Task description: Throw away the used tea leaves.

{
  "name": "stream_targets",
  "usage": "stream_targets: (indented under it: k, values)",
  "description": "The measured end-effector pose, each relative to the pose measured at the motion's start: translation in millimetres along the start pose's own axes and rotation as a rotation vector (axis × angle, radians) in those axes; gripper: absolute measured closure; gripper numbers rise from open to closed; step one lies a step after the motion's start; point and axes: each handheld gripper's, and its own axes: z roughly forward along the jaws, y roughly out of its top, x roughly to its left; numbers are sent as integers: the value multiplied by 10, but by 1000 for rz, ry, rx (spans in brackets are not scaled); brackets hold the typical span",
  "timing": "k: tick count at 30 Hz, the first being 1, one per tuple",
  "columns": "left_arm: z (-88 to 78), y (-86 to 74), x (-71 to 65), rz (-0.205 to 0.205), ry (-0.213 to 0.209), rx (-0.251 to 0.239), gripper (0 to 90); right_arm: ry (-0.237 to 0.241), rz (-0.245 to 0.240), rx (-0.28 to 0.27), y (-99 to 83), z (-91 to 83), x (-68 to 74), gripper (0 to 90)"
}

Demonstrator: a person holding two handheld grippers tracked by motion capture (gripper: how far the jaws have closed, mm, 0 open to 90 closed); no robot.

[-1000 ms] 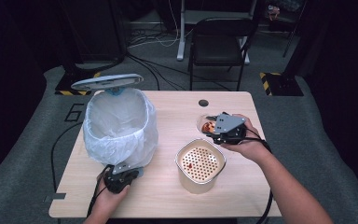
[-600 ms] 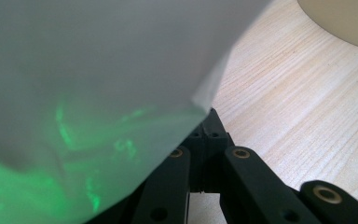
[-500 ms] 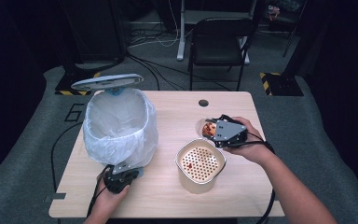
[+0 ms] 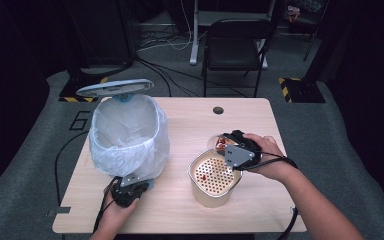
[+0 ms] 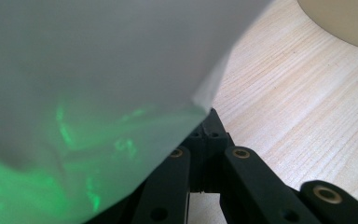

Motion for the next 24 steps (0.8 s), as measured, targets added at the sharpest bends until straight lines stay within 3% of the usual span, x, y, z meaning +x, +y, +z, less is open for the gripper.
stream_targets:
  k: [5, 6, 8, 9, 12, 13, 24]
  values:
    - [0, 0, 1, 0, -1, 0, 900, 2, -42, 8, 46, -4, 28, 495]
    - [-2, 3, 13, 18, -12, 6, 900, 0, -52, 10, 51, -5, 32, 495]
    - [1, -1, -4, -5, 2, -4, 900, -1, -70, 8, 62, -7, 45, 495]
    - [0, 3, 16, 21, -18, 3, 900, 2, -82, 11, 67, -10, 53, 495]
    - [-1, 2, 7, 10, -8, 3, 900, -8, -118, 27, 85, -4, 85, 495]
    - [0, -2, -8, -11, 7, -4, 900, -8, -131, 31, 91, -1, 96, 495]
    - [-2, 3, 11, 16, -12, 5, 900, -18, -296, 57, 126, 26, 186, 495]
